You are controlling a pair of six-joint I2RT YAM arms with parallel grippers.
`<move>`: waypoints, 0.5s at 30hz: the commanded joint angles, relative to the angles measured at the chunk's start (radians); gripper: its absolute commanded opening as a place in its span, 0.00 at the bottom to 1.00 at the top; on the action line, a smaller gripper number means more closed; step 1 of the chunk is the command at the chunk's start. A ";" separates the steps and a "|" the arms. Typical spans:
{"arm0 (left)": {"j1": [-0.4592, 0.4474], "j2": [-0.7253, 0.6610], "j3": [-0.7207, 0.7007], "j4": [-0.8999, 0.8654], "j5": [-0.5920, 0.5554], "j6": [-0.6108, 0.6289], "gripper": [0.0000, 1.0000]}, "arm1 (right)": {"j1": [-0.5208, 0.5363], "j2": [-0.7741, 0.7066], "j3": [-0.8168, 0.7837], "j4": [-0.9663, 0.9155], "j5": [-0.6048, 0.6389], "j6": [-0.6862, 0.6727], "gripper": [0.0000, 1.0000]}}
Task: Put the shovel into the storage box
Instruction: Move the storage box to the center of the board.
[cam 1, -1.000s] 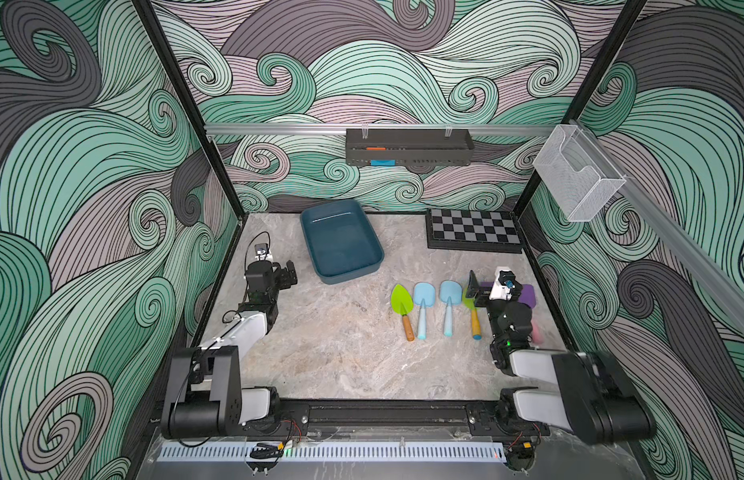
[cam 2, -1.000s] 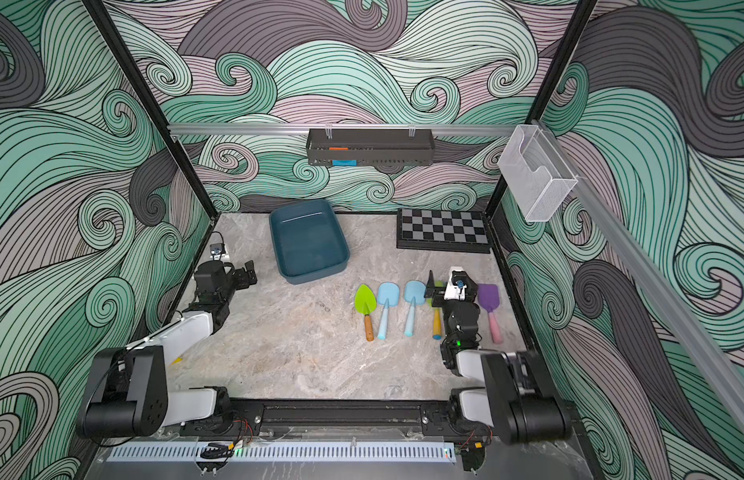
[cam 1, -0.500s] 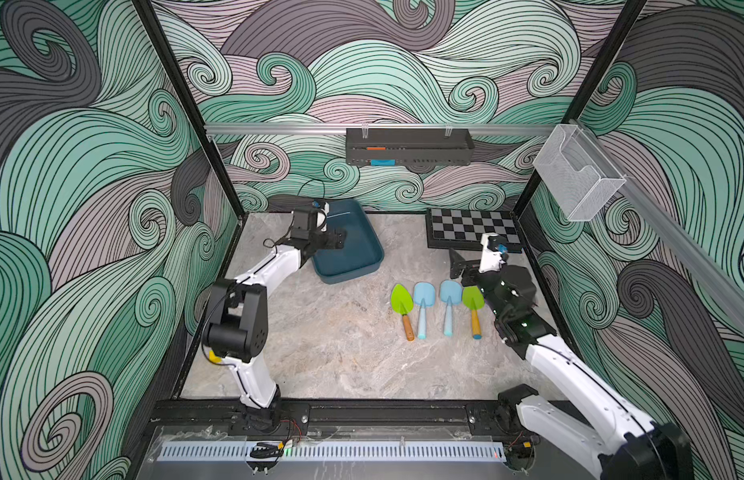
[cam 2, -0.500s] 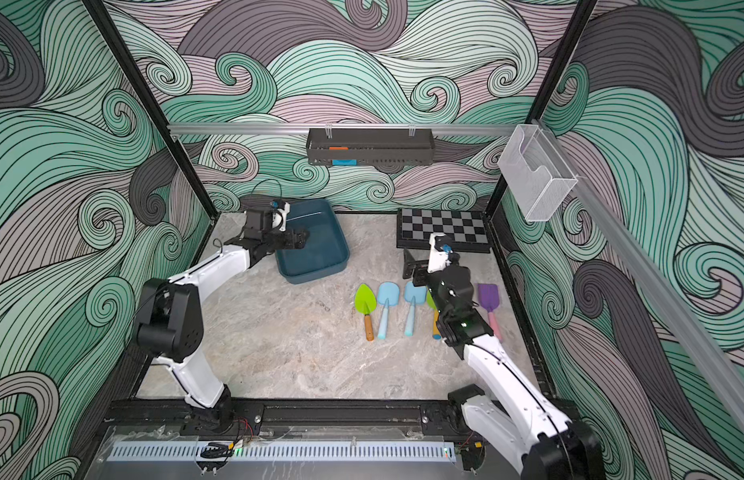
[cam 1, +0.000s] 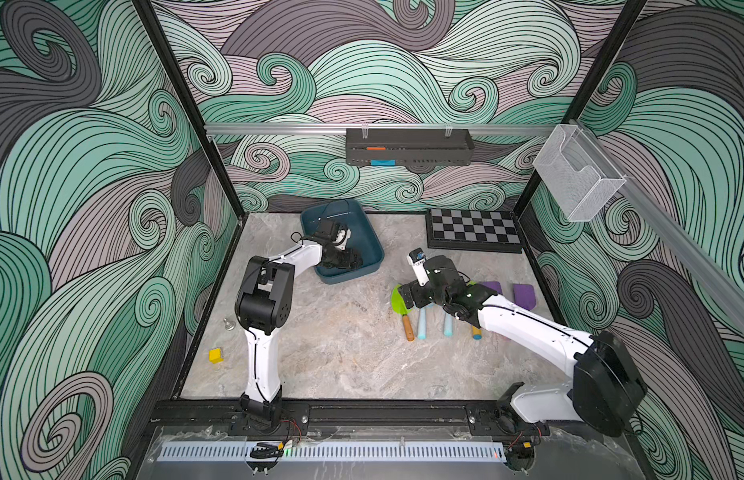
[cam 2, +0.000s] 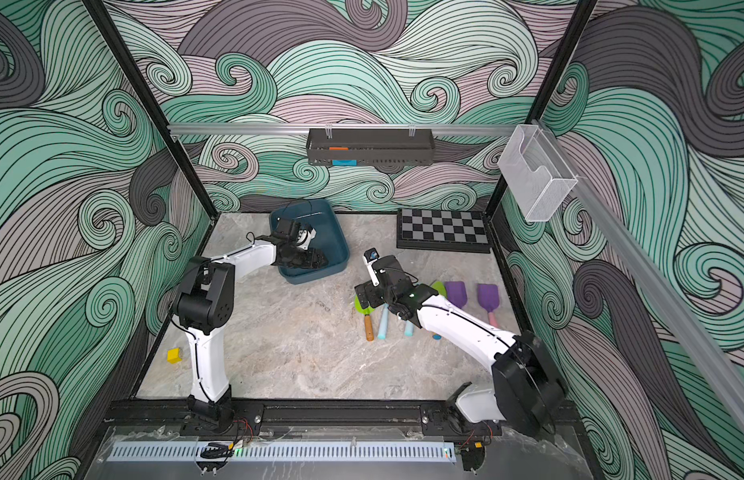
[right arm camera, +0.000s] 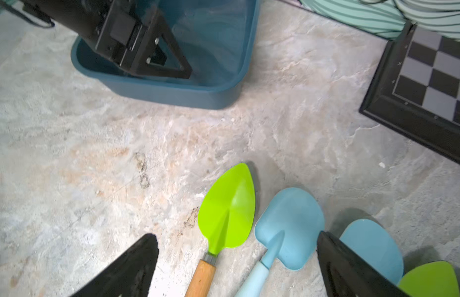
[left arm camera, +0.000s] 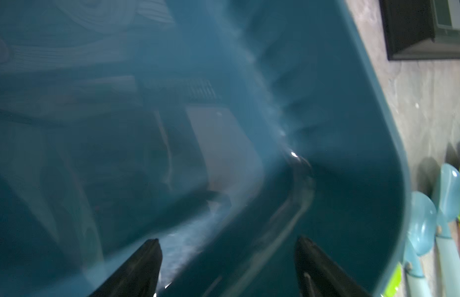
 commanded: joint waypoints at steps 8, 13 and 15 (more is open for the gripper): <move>-0.073 -0.182 -0.269 -0.022 -0.011 -0.006 0.84 | 0.050 0.060 -0.021 0.019 0.010 0.021 0.99; -0.116 -0.259 -0.353 -0.062 -0.084 -0.005 0.84 | 0.061 0.069 -0.028 0.019 0.021 0.028 0.99; -0.122 -0.290 -0.386 -0.072 -0.104 -0.009 0.84 | 0.062 0.062 -0.037 0.018 0.025 0.031 0.99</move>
